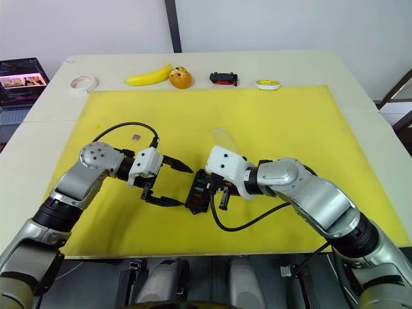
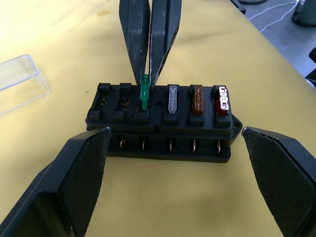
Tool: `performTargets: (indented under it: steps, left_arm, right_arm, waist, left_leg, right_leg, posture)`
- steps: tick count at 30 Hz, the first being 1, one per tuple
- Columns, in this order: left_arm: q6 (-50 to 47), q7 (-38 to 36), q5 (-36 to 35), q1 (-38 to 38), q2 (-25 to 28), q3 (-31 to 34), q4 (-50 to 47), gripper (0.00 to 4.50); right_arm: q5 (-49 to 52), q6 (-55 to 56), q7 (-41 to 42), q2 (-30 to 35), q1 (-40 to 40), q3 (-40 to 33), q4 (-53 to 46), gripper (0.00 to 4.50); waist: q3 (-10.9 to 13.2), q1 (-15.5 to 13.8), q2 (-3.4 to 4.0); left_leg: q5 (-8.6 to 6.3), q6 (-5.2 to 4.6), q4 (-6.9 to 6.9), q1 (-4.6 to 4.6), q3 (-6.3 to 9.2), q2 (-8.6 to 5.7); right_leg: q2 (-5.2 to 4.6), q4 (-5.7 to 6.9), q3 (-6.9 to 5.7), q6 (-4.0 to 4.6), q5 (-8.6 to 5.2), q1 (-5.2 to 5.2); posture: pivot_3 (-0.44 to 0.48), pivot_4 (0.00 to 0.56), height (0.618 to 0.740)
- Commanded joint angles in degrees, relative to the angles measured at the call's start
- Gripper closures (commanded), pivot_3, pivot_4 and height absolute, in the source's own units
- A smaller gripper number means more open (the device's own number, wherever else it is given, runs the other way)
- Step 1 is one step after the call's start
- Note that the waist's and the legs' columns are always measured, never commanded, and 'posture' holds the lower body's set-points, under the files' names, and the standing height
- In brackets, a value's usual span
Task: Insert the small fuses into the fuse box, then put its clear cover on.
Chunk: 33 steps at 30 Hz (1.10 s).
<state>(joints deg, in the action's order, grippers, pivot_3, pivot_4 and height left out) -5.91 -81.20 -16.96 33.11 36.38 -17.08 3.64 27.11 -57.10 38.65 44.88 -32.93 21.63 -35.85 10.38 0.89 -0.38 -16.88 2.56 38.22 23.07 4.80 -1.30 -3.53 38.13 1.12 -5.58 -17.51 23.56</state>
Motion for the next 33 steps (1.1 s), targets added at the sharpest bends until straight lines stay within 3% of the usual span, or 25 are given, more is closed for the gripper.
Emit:
performTargets:
  steps: [1, 30, 33]
  left_arm:
    - [-0.15, -0.18, -0.43, 0.64, -0.08, 1.17, -2.09, 0.02]
    - [-0.48, 0.45, -0.35, 0.90, -0.57, 1.59, -2.08, 0.02]
    - [-0.38, 0.44, -0.28, 0.92, -0.55, 1.66, -1.95, 0.00]
  right_arm:
    - [-0.93, 0.21, 0.35, -0.42, 0.14, -0.61, -0.92, 4.50]
    - [-4.56, 2.01, 1.68, -1.29, 2.99, -0.97, -0.71, 4.50]
    - [-4.00, 1.77, 1.82, -1.56, 2.59, -1.88, -1.39, 3.47]
  waist:
    - [0.00, -0.01, 0.00]
    - [-0.05, 0.13, 0.00]
    - [-0.05, 0.13, 0.00]
  left_leg:
    - [0.00, 0.00, 0.00, 0.00, 0.00, 0.00]
    - [0.02, 0.03, 0.04, -0.12, -0.03, -0.02]
    - [0.02, 0.02, 0.04, -0.15, -0.03, -0.02]
  right_leg:
    - [0.00, 0.00, 0.00, 0.00, 0.00, 0.00]
    - [0.00, 0.08, 0.02, 0.00, 0.00, -0.08]
    - [0.00, 0.08, 0.02, 0.00, 0.00, -0.12]
  posture:
    - [0.000, 0.150, 0.740]
    - [0.000, 0.150, 0.740]
    - [0.000, 0.150, 0.740]
